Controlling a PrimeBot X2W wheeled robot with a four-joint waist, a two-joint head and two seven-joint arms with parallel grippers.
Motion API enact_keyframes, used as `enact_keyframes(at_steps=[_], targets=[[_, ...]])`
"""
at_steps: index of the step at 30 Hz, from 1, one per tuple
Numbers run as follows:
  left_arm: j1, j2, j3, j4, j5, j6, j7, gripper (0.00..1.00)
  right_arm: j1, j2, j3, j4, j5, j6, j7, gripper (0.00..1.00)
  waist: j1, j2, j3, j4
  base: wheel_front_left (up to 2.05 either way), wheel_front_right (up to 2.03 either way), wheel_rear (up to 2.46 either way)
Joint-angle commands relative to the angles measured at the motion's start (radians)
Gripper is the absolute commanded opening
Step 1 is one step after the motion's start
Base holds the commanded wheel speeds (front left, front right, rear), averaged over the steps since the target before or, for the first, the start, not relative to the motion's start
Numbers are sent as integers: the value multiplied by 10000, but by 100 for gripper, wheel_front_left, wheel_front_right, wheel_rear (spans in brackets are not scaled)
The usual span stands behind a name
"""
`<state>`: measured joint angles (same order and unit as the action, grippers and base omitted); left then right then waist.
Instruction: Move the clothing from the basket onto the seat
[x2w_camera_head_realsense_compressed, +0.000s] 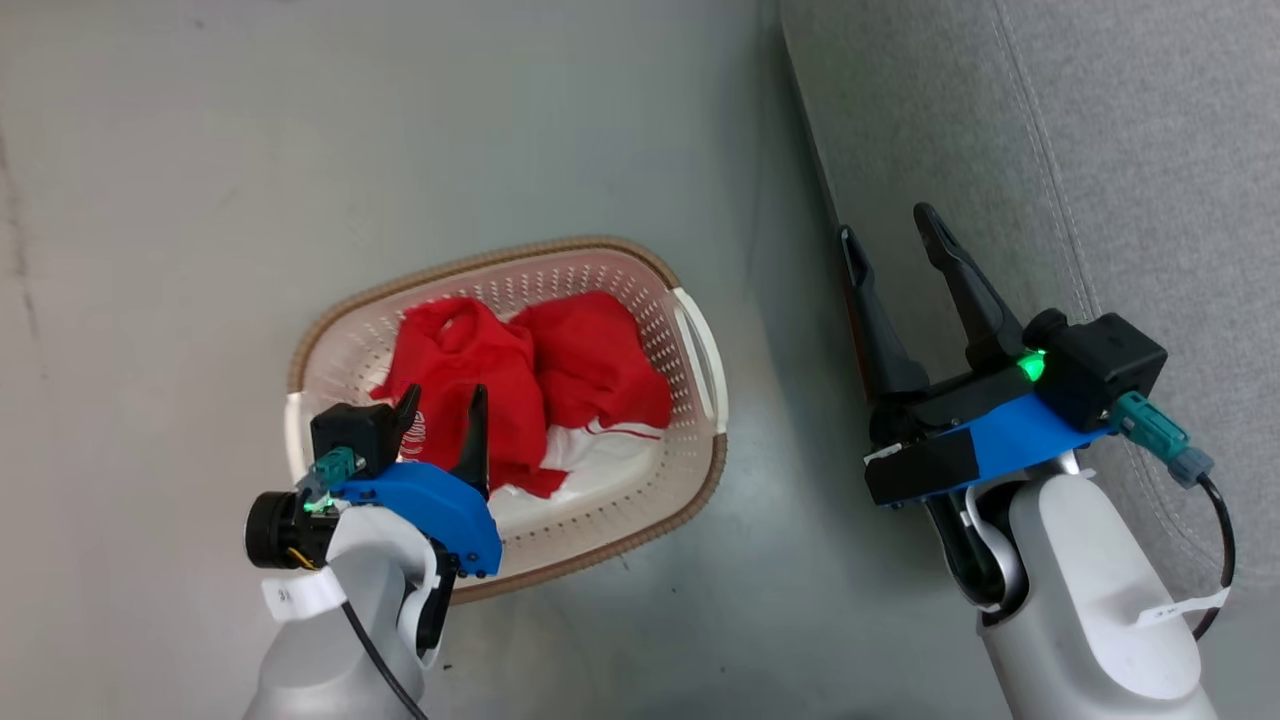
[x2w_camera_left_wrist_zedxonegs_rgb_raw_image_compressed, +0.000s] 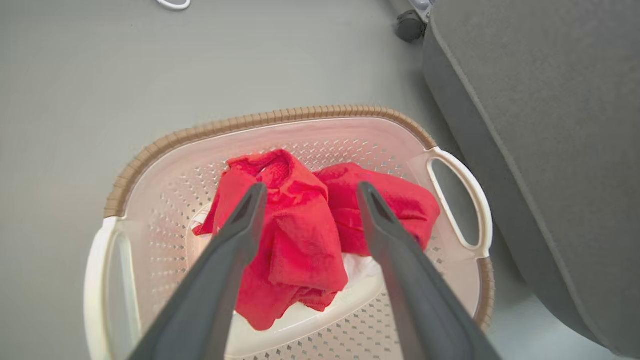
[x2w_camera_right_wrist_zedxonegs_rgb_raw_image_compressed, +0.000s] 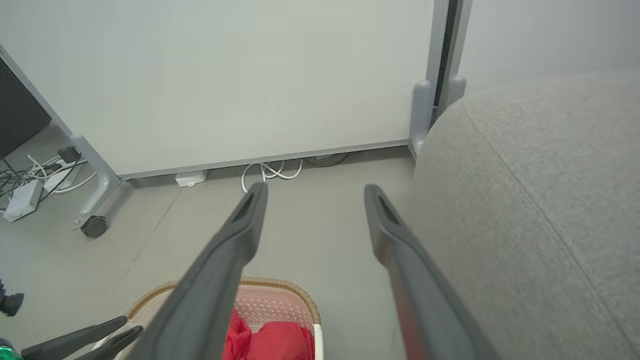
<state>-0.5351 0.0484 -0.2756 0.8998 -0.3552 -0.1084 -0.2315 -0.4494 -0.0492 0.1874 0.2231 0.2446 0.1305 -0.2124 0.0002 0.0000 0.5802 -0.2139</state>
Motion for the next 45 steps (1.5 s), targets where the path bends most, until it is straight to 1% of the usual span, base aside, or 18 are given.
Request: enact_keyframes(at_steps=[1,9,10,12,16,22,31,33,34,35,36,39,45], targets=[[-262,36,-45,141,-61,-66,41,100,-197,-22,45,27,127,5,-86,100,-2,0,531,-421,0,0,0],[-1243,56,-110,1555,-247,-121,238,100,-640,-22,424,101,574,5,-389,100,-2,0,1510,-878,0,0,0],[-1333,53,-86,1697,-285,-67,242,100,-685,-22,473,107,618,5,-411,100,-2,0,1613,-931,0,0,0],[-1500,58,-98,1990,-232,152,228,100,-753,-22,605,112,715,5,-452,100,-2,0,1793,-1037,0,0,0],[-1824,55,-65,2471,-315,399,226,100,-909,-22,799,83,823,5,-509,100,-2,0,2100,-1195,0,0,0],[-2321,56,15,3009,-397,975,161,100,-1108,-22,1096,-63,1030,5,-532,100,-2,0,2500,-1414,0,0,0],[-2798,349,75,3450,-378,1879,-11,100,-1048,-22,1442,-367,1306,5,-538,100,-2,0,2858,-1663,0,0,0],[-2818,414,18,3529,-315,2016,-21,100,-1006,-22,1481,-385,1318,5,-539,100,-2,0,2887,-1696,0,0,0],[-2840,453,-20,3557,-276,2074,-37,87,-987,-22,1496,-387,1326,5,-539,100,-2,0,2891,-1709,0,0,0],[-2853,492,-60,3582,-272,2108,-46,37,-972,-22,1507,-387,1330,5,-539,100,-2,0,2890,-1719,0,0,0],[-2860,511,-77,3608,-269,2124,-51,0,-957,-22,1517,-381,1334,5,-540,100,-2,0,2885,-1726,0,0,0],[-2869,575,-99,3682,-317,2117,-18,0,-946,-22,1541,-369,1357,5,-540,100,-2,0,2868,-1748,0,0,0],[-2932,525,-157,3748,-380,2077,14,0,-921,-22,1528,-303,1372,5,-541,100,-2,0,2802,-1738,0,0,0]])
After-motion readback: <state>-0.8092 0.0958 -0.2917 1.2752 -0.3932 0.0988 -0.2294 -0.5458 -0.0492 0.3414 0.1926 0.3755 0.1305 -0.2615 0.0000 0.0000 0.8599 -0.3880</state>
